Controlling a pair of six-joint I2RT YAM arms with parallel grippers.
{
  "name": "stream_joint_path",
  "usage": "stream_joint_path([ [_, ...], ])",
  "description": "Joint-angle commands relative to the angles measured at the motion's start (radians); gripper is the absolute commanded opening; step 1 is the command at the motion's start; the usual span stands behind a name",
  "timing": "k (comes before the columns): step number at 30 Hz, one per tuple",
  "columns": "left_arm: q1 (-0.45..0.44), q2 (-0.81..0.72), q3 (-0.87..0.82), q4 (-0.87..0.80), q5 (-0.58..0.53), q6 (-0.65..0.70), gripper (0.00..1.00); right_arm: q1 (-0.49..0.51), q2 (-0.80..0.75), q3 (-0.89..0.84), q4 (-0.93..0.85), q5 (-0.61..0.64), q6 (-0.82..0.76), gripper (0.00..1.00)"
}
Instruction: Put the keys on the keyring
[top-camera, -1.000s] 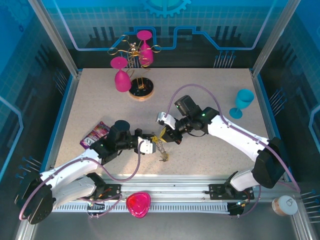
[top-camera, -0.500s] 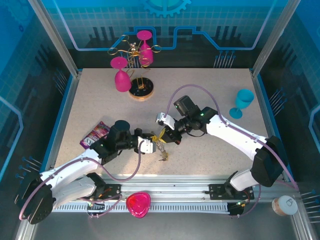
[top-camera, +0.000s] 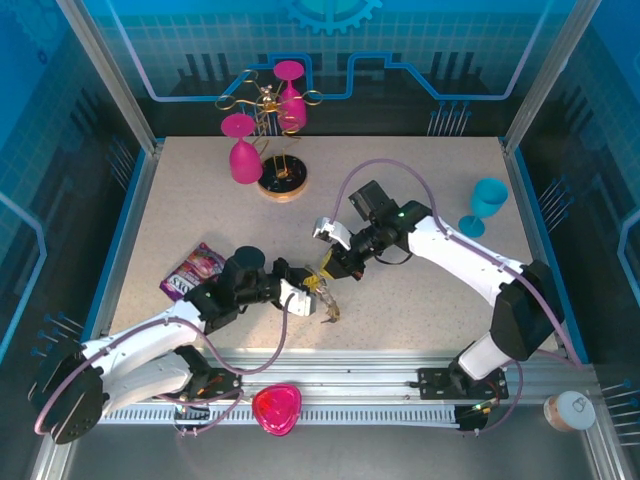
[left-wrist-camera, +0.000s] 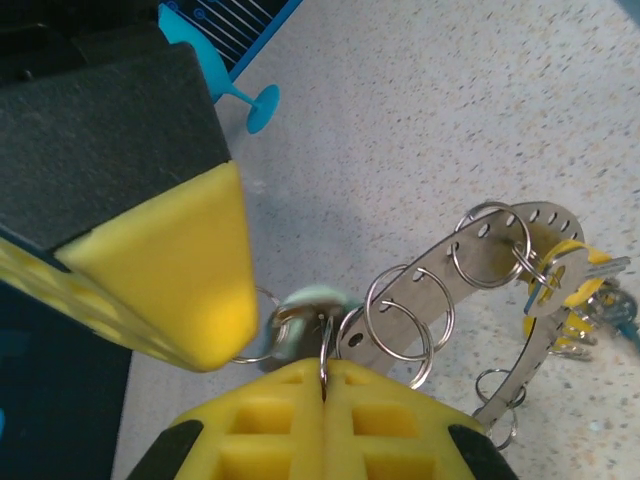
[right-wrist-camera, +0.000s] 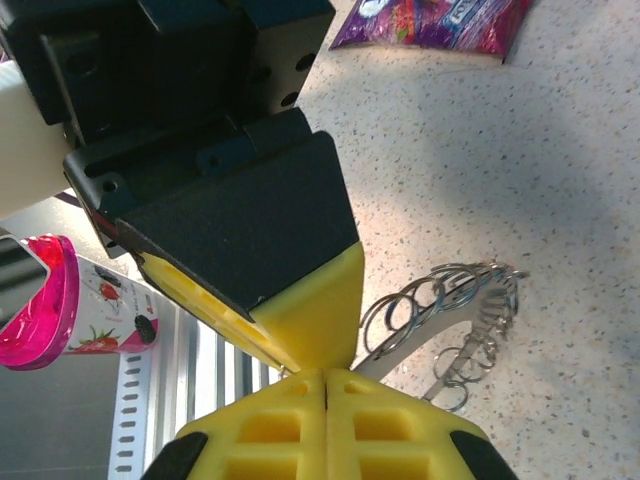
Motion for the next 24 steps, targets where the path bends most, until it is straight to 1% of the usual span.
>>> stream_joint_path([
  [1, -0.015, 0.002, -0.025, 0.123, -0.065, 0.081, 0.00, -0.010, 0.019, 0.041, -0.090, -0.040, -0.035, 0.00],
  [4, -0.024, 0.004, -0.034, 0.144, -0.098, 0.109, 0.00, -0.020, 0.017, 0.042, -0.102, -0.039, -0.030, 0.00],
  [9, -0.031, 0.007, -0.041, 0.154, -0.112, 0.127, 0.00, -0.026, 0.020, 0.049, -0.109, -0.042, -0.023, 0.00],
  [16, -0.039, 0.008, -0.043, 0.157, -0.109, 0.138, 0.00, -0.025, 0.034, 0.062, -0.080, -0.022, -0.001, 0.00],
  [24, -0.040, 0.009, -0.042, 0.156, -0.109, 0.135, 0.00, -0.019, 0.053, 0.074, -0.090, -0.025, -0.001, 0.00],
])
